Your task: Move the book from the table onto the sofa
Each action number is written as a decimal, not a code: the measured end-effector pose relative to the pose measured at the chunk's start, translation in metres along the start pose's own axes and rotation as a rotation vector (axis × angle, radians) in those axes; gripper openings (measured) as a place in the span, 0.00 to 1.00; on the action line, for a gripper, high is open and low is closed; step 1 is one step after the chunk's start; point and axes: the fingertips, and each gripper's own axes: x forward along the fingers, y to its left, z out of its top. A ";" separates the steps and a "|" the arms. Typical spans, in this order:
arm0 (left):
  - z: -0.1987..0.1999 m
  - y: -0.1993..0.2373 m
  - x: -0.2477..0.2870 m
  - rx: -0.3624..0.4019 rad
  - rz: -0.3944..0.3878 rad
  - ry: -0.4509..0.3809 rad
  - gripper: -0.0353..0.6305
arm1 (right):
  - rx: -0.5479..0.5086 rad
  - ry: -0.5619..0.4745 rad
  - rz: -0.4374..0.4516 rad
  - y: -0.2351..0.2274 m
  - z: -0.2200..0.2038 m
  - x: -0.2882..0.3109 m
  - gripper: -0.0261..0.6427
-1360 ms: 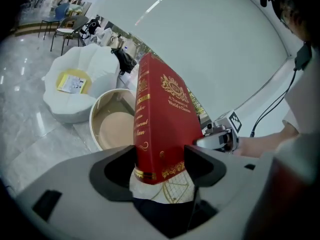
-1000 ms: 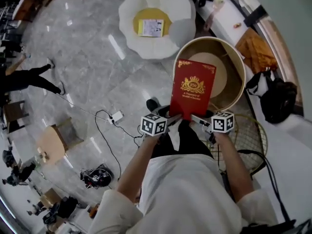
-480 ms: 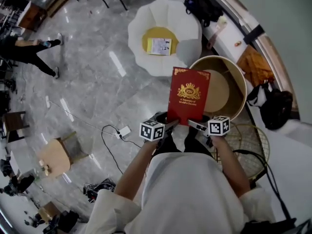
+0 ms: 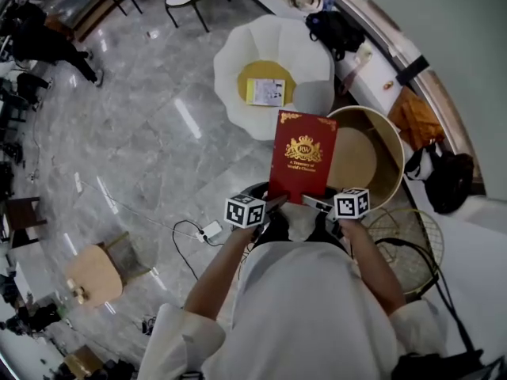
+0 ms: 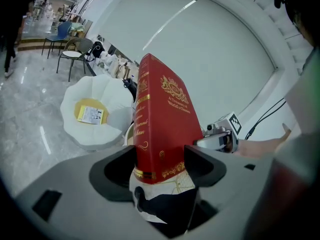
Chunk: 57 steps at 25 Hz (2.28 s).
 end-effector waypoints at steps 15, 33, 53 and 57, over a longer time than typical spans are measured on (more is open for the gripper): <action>0.038 0.063 -0.049 0.019 0.001 -0.005 0.52 | 0.001 -0.031 0.009 0.038 0.035 0.073 0.56; 0.108 0.122 -0.007 -0.031 0.048 -0.052 0.52 | -0.026 0.042 0.056 -0.007 0.120 0.119 0.56; 0.204 0.167 0.074 -0.043 0.041 -0.085 0.52 | -0.059 0.108 0.067 -0.078 0.229 0.137 0.55; 0.214 0.179 0.083 -0.050 0.041 -0.084 0.52 | -0.042 0.109 0.066 -0.089 0.239 0.146 0.55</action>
